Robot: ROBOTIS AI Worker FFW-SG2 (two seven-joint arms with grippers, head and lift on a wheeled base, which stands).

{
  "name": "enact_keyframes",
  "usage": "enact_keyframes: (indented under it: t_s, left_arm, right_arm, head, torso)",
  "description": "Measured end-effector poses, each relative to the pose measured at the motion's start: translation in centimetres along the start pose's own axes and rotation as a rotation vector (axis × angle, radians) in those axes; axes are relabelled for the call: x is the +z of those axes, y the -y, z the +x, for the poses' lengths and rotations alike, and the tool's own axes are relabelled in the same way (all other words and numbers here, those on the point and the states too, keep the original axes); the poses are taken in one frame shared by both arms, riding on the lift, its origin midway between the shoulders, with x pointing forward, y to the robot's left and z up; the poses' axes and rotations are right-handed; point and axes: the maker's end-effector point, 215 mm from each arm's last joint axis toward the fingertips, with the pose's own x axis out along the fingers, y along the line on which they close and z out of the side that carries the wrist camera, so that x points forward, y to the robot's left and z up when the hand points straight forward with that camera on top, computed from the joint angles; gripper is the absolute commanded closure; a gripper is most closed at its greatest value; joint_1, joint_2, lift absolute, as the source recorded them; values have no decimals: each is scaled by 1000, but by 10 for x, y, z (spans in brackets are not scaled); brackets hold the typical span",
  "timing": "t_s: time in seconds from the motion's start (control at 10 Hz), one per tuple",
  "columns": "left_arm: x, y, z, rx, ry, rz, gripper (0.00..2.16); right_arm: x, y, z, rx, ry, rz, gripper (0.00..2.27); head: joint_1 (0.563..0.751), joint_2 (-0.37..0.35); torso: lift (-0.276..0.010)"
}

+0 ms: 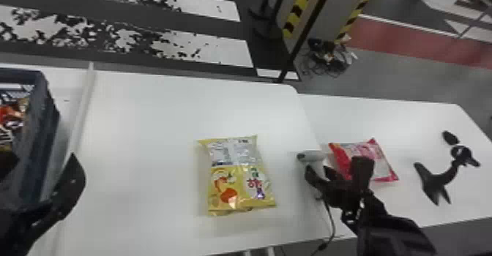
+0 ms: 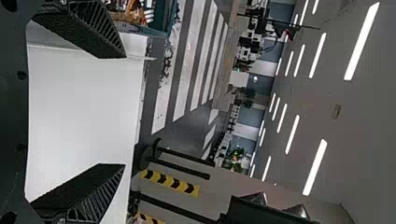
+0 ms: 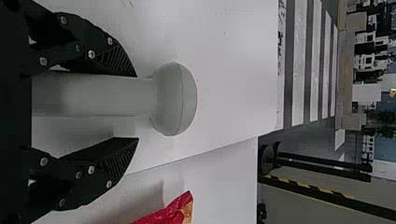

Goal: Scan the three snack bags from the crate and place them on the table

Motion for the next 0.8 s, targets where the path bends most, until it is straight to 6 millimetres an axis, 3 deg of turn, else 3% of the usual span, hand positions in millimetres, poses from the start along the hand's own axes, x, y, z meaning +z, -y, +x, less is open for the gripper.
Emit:
enact_keyframes:
  t_s: [0.4, 0.8]
  left_arm:
    - [-1, 3, 1, -8, -3, 5, 33]
    - [0, 5, 4, -20, -2, 8, 33]
  right_arm:
    - [4, -2, -12, -7, 22, -6, 2135]
    - [46, -31, -59, -4, 118, 26, 2135]
  head:
    - [695, -350]
    - [695, -350]
  torso:
    - [-62]
    - [-62]
